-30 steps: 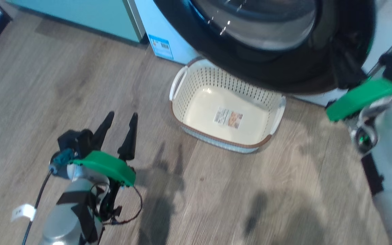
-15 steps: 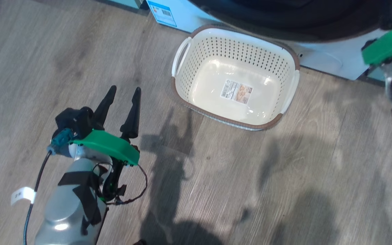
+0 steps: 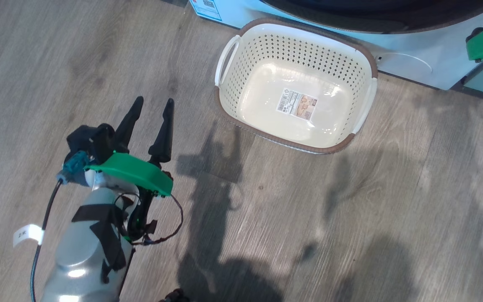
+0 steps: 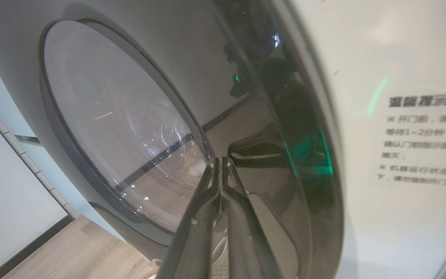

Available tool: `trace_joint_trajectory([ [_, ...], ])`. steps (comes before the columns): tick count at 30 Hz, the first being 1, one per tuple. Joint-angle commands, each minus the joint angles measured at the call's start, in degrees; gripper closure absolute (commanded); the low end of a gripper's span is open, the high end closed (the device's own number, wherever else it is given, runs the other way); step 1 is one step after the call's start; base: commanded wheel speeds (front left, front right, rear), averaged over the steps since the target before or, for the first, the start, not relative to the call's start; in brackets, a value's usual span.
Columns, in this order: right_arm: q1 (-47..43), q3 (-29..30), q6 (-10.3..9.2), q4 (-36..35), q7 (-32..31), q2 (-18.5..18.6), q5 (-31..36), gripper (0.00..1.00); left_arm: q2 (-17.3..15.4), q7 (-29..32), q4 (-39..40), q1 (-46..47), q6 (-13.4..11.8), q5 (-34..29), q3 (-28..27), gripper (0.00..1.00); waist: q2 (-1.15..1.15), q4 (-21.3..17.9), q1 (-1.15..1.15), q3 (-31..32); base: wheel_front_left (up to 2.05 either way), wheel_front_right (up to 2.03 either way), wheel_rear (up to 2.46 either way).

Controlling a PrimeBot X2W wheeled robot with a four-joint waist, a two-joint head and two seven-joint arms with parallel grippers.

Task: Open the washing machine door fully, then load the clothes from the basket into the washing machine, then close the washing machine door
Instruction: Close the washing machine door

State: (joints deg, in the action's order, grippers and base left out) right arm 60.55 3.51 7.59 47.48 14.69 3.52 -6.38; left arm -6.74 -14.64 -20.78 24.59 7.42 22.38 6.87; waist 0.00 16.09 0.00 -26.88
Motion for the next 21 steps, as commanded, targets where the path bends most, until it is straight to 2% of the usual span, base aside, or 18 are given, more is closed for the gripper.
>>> trace_joint_trajectory([
  [1, 3.53, 0.22, -0.1, -1.95, 0.31, -0.64, 0.22, 1.0, -1.51, -0.36, 1.87, 1.39, 0.07, 0.62, -2.37, 0.0, 0.0, 0.04, 0.0, -0.09, 0.0, 0.0, 0.0],
  [11, 0.97, -2.4, -0.1, -2.28, 0.31, -0.64, -0.77, 1.0, -1.5, -0.36, 1.4, 0.88, 0.07, 0.42, -2.41, 0.0, 0.0, -0.12, 0.0, 1.89, 0.0, 0.0, 0.0],
  [19, -6.87, -7.64, -0.1, -4.63, 0.31, -0.64, -5.86, 1.0, -2.52, -0.36, 0.15, -0.39, 0.07, 0.2, -2.21, 0.0, 0.0, -0.72, 0.0, 8.02, 0.0, 0.0, 0.0],
  [20, -8.16, -8.31, -0.1, -5.13, 0.31, -0.64, -6.63, 0.89, -2.79, -0.36, -0.05, -0.56, 0.07, 0.19, -2.19, 0.0, 0.0, -0.93, 0.0, 9.03, 0.0, 0.0, 0.0],
  [21, -9.45, -9.09, -0.1, -5.66, 0.31, -0.64, -7.35, 0.64, -3.13, -0.36, -0.23, -0.73, 0.07, 0.16, -2.2, 0.0, 0.0, -1.17, 0.0, 9.96, 0.0, 0.0, 0.0],
])
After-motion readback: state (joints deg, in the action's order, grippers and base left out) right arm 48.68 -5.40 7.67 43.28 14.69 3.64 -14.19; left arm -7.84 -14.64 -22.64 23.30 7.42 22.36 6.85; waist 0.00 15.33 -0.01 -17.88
